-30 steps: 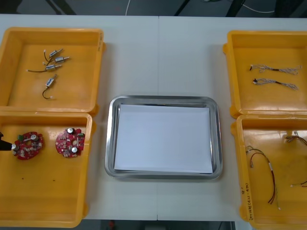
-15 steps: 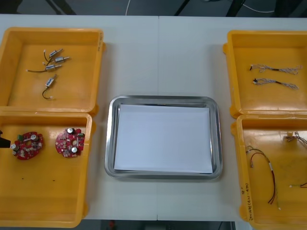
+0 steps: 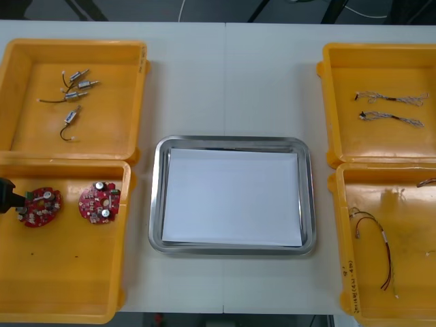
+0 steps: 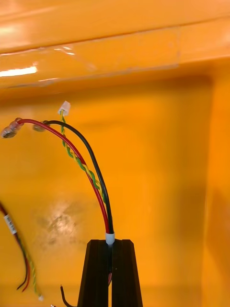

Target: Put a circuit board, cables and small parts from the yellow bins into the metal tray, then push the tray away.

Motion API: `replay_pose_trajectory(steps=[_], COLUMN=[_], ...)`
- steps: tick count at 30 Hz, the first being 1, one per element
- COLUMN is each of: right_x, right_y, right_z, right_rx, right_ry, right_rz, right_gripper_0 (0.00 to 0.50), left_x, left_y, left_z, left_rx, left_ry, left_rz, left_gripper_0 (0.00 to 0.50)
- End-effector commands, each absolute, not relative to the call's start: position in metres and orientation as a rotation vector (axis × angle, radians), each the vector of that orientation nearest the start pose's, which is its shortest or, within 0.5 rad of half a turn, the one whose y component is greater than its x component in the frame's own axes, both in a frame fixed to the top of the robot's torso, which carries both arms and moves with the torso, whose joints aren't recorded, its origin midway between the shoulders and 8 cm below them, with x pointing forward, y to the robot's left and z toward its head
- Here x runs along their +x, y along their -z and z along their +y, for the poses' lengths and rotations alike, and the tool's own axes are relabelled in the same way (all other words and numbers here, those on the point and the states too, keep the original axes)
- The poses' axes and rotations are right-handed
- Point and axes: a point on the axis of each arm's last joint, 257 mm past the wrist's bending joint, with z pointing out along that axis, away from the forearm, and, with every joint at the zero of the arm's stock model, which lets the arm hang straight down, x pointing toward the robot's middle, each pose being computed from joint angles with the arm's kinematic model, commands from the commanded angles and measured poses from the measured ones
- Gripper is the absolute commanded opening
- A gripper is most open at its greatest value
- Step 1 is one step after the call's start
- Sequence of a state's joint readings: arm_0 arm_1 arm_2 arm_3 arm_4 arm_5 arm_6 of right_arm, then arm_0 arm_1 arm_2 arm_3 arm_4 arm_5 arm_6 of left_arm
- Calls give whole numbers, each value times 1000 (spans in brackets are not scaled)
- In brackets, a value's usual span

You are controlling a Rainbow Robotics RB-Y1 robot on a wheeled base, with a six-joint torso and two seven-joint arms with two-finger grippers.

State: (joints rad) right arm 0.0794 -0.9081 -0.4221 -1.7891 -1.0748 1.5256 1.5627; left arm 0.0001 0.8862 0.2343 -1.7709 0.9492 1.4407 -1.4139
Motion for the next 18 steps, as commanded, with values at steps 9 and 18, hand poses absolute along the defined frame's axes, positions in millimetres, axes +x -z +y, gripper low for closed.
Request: replay_pose_trajectory(steps=[9,18], right_x=[348,345], right_y=[141,96], right_z=[-460,-414], right_rx=[-84,-443], right_ry=[-153,7], right_rz=[2662,2614], right_gripper_0=[0,0], left_x=[404,406], left_y=[262,271], left_z=[461,464], left_rx=[-175,-170], left_ry=[13,-8], left_rz=[2672,2670], left_gripper_0=[500,500])
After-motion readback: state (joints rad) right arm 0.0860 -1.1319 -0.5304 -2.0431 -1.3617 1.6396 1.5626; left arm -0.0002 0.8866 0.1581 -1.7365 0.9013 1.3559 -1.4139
